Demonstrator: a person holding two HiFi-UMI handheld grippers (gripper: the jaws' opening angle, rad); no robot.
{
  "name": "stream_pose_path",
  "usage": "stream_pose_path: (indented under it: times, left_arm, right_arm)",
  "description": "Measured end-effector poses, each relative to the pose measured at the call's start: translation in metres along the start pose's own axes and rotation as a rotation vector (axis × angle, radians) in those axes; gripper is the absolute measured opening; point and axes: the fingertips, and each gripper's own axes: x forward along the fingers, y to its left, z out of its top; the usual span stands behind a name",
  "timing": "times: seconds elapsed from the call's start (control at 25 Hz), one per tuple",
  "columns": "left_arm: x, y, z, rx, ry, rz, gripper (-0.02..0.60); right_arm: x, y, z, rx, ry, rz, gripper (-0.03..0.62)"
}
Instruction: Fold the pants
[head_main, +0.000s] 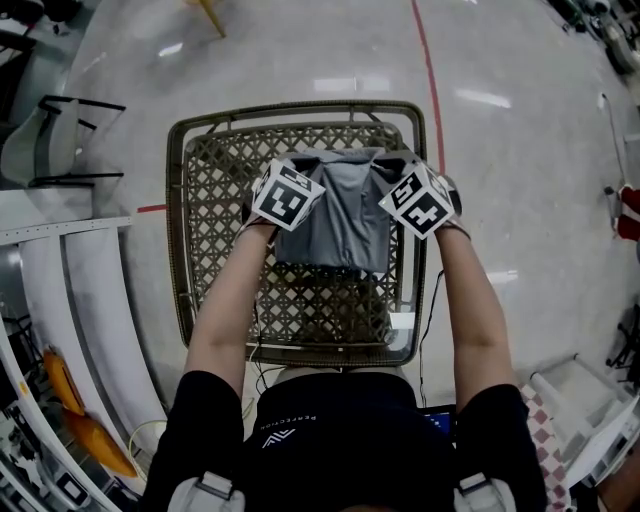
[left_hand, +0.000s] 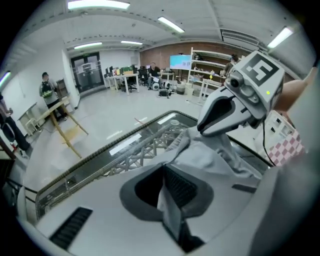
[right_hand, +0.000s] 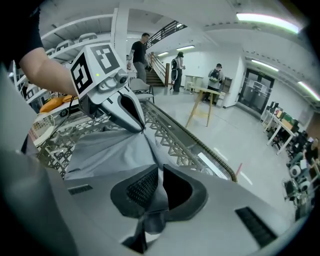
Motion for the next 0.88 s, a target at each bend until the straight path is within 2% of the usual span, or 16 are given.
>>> stream_pose_path:
  times: [0.2, 0.32, 0.56, 0.72, 0.88]
  left_arm:
    - [-0.006, 0.026, 0.001, -0.072, -0.022, 0.097, 0.021]
    - [-0.013, 0.031, -0.002, -0.090, -0.029, 0.124, 0.021]
    - [-0.031, 0.009, -0.008, -0.119, -0.073, 0.070, 0.020]
    - [-0.049, -0.016, -0.023, -0.208, -0.112, 0.016, 0.020]
    - [-0.069, -0.036, -0.035, -0.266, -0.166, 0.021, 0.020]
  right_arm:
    - [0.001, -0.005, -0.001, 0.037, -0.004, -0.046, 0.049]
    - [-0.006, -0.006, 0.000, 0.077, -0.031, -0.075, 0.049]
    - [-0.028, 0.008, 0.005, 0.167, -0.096, -0.105, 0.049]
    - [-0.044, 0.026, 0.001, 0.221, -0.115, -0.144, 0.048]
    - [-0.060, 0.048, 0.000, 0.314, -0.169, -0.180, 0.048]
